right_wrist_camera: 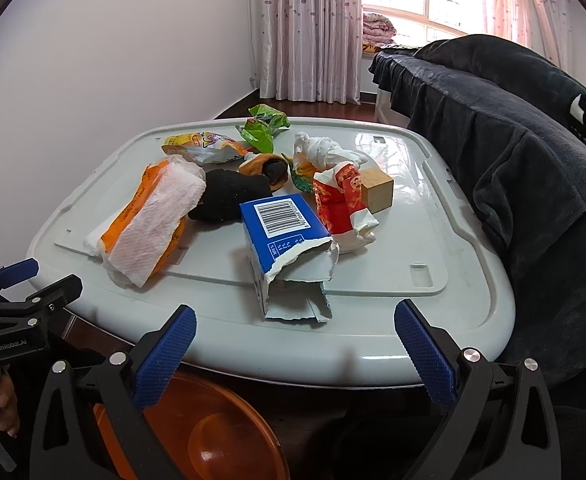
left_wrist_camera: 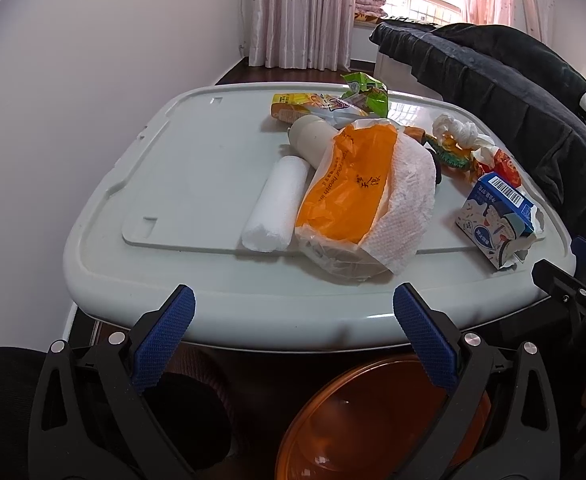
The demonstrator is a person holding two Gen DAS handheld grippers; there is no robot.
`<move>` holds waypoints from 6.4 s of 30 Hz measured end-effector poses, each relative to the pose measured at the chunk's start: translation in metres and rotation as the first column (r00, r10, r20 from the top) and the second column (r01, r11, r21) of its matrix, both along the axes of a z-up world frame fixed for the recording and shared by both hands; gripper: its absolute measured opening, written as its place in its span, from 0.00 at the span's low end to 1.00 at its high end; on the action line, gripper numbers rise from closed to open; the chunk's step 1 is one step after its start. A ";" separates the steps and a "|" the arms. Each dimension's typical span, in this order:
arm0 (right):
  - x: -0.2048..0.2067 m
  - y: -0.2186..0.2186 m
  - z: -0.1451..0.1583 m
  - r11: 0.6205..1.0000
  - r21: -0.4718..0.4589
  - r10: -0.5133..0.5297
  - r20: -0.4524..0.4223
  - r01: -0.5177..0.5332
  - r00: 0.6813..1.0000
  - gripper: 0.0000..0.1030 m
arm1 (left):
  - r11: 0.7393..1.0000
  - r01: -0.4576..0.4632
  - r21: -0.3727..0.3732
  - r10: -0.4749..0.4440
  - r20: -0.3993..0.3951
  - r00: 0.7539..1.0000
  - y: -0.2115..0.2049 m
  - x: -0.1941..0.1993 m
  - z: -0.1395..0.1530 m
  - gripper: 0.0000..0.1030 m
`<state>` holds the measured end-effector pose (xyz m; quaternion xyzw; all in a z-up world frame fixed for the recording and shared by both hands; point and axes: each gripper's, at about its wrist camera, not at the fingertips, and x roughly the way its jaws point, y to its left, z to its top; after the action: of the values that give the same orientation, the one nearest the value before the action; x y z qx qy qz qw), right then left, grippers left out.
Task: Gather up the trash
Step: 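Grasp the blue-and-white milk carton with the right gripper and lift it, then grasp the orange-and-white tissue pack with the left gripper while the right gripper holds the carton, then carry both items over the orange bucket and open both grippers to drop them, then grasp the white foam roll with the left gripper and lift it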
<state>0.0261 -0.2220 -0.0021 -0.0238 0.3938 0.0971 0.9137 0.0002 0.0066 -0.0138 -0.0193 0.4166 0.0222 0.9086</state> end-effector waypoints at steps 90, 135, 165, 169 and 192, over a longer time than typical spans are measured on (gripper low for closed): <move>0.027 -0.014 -0.003 0.995 0.096 -0.020 -0.048 0.024 0.999 0.52 | 0.993 0.108 0.051 -0.107 -0.018 0.994 -0.051 0.109 0.013 0.27; -0.083 0.029 -0.030 0.969 0.065 0.249 -0.293 -0.240 0.923 0.52 | 0.967 0.245 -0.064 -0.251 -0.386 0.888 -0.050 -0.069 -0.050 0.27; -0.060 0.004 -0.021 0.978 0.140 0.188 -0.277 -0.154 0.942 0.72 | 0.988 0.110 -0.106 -0.140 -0.355 0.924 -0.015 -0.041 -0.032 0.71; -0.049 0.002 -0.015 0.979 0.146 0.173 -0.238 -0.141 0.956 0.72 | 0.995 0.092 -0.042 -0.100 -0.269 0.958 0.000 0.002 -0.009 0.72; -0.041 -0.003 -0.024 0.982 0.155 0.146 -0.240 -0.110 0.960 0.72 | 0.993 0.120 0.004 -0.117 -0.183 0.976 0.019 0.135 -0.040 0.58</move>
<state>-0.0154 -0.2249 -0.0258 0.0275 0.4958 0.1858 0.8479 0.1349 0.0251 -0.0540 0.0144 0.4984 -0.0271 0.8664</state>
